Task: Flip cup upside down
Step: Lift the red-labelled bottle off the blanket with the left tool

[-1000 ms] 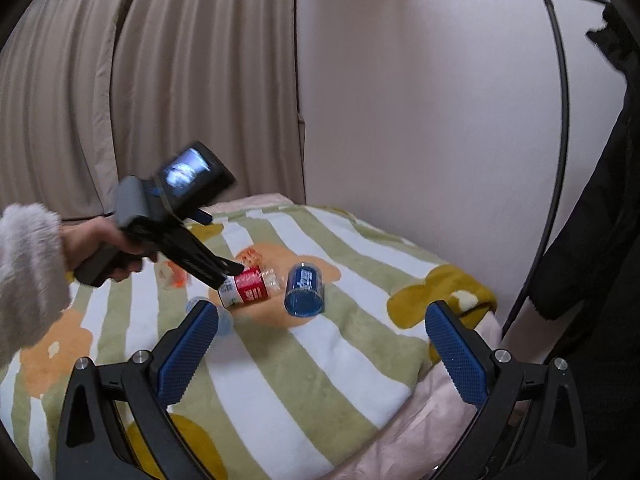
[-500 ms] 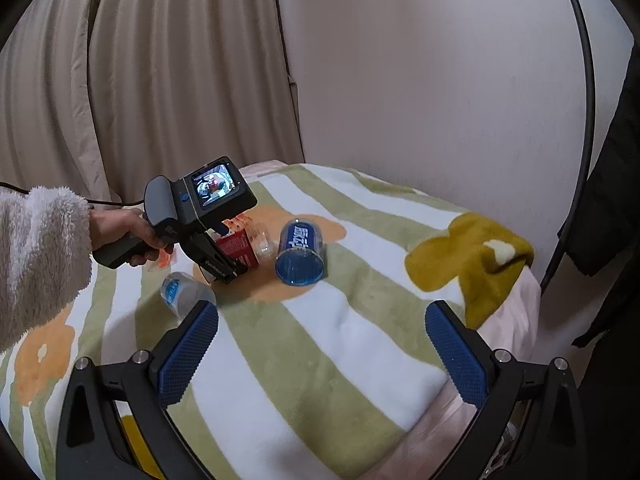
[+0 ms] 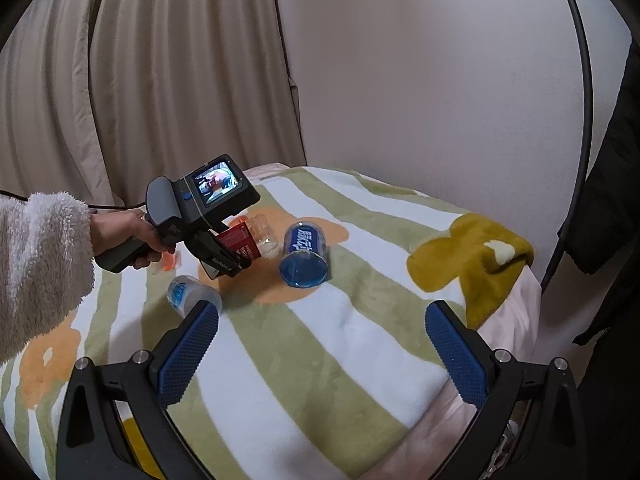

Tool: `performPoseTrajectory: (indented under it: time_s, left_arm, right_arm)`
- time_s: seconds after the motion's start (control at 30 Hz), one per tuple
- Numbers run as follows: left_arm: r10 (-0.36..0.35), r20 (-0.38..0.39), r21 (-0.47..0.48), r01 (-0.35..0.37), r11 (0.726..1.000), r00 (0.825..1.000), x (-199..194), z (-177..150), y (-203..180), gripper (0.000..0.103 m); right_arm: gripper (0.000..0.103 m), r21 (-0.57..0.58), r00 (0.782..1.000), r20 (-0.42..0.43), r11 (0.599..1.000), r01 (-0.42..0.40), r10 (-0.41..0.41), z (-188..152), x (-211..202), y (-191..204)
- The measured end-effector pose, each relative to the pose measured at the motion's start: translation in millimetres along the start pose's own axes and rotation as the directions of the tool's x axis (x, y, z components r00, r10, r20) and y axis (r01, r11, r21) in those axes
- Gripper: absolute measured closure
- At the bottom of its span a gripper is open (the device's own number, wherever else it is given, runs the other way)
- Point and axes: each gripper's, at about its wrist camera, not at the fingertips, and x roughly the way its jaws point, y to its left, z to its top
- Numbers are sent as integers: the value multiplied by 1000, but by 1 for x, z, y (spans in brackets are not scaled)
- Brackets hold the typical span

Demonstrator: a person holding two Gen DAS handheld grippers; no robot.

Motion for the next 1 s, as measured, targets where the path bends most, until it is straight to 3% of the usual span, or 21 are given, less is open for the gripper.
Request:
performPoseTrajectory:
  time_s: [0.13,0.3,0.53,0.73,1.0]
  left_arm:
    - [7,31,-44,-6,999,999,-41,-4,6,44]
    - [-44,47,-196,52,979,998,-100,-20,11,44]
    - [-118,-21,-288,107,952,993,-155,-65,-25,44]
    - [-160,-131,-293,116,949,978,-148,-111,-69,44]
    - [-232,-187,-317,165,934,954,-99,-137,-104,44]
  right_arm:
    - [0,-3,1000,28,1000,-10,10,9,-16,6]
    - [0,10,998,69,1000,-14,13,23,-46,14]
    - [0,47,993,92,995,-84,79,27,-86,26]
    - [0,31,989,101,993,-115,112,19,-117,34]
    - [0,23,989,80,992,-125,122,8,-134,32]
